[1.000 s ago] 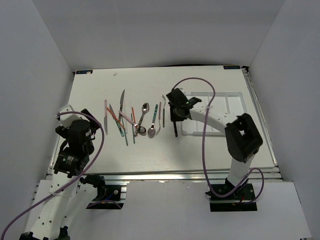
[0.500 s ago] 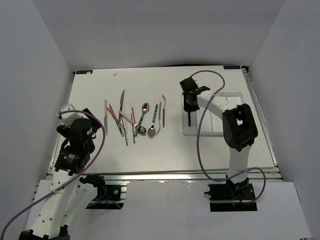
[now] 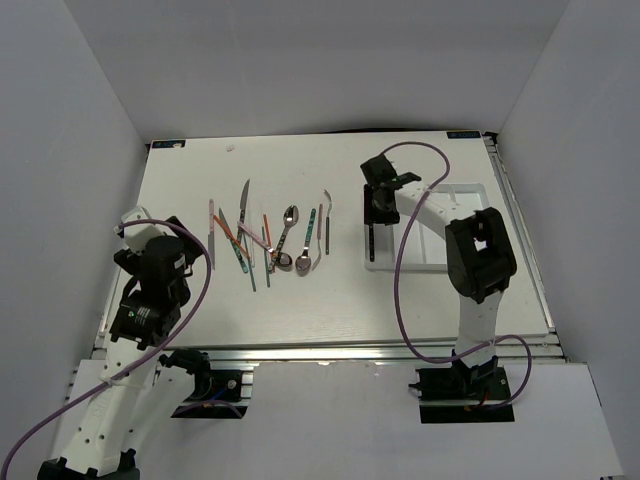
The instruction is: Sort the eating utensils into containers
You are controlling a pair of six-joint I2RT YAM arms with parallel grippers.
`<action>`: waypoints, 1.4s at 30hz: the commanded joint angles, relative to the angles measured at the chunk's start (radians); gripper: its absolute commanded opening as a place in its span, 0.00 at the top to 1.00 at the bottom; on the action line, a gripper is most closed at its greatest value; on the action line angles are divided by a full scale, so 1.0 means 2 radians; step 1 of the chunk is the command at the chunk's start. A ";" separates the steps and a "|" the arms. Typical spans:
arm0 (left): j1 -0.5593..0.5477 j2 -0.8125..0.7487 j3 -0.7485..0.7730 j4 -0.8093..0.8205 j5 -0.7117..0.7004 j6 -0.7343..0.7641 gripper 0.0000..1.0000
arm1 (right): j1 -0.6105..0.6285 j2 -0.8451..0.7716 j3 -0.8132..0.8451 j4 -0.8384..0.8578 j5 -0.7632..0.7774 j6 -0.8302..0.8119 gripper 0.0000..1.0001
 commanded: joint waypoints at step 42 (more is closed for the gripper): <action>0.001 0.011 0.002 0.004 0.012 0.008 0.02 | 0.127 0.090 0.137 0.013 0.029 0.061 0.44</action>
